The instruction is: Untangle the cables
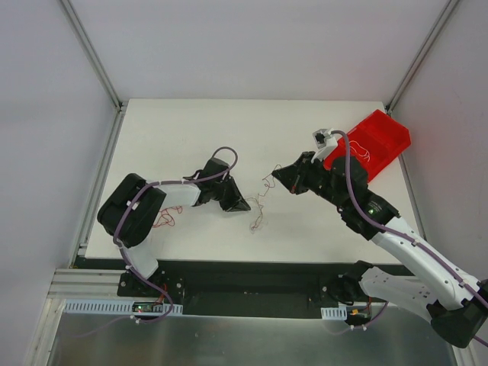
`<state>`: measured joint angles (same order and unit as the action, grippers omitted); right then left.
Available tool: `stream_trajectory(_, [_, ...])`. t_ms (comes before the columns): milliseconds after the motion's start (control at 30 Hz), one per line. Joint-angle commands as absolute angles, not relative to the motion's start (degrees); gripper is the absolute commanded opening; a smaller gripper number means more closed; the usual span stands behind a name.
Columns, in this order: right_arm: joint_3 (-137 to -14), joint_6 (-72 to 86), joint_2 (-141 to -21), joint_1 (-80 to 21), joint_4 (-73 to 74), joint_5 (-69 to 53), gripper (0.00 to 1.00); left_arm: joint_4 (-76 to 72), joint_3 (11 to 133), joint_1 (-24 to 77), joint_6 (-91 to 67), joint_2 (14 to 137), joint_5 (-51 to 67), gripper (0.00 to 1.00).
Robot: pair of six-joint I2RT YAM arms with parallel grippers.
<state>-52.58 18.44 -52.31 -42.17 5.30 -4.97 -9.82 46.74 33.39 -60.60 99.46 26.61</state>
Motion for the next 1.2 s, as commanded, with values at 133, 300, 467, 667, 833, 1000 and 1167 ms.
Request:
stream_trajectory(133, [-56.24,13.72,-48.79,-41.92,9.91,7.86,0.00,-1.07,45.80,33.66,-47.74,91.25,14.44,0.00])
stream_trajectory(300, [-60.11,5.90,-44.30,-40.96,23.19,36.59,0.00,8.50,43.68,32.61,-39.12,79.30,3.71,0.00])
stream_trajectory(467, [-60.56,-1.84,-41.49,-31.67,28.29,50.53,0.00,19.23,44.21,26.74,-36.13,69.63,-3.17,0.00])
stream_trajectory(667, [-62.49,-1.85,-42.71,-14.26,33.39,44.57,0.00,25.66,44.21,12.23,-33.23,61.18,-0.44,0.00])
stream_trajectory(833, [-63.46,-0.18,-43.25,-5.98,35.60,37.46,0.00,29.09,46.32,5.98,-31.82,56.87,-6.41,0.00])
stream_trajectory(1000, [-62.41,-1.93,-41.32,-5.80,33.84,27.10,0.01,28.04,47.98,5.62,-31.12,57.30,-2.84,0.00])
stream_trajectory(1167, [-61.69,-3.95,-37.36,-5.80,30.32,11.45,0.00,23.21,51.23,5.89,-29.18,60.02,11.32,0.00])
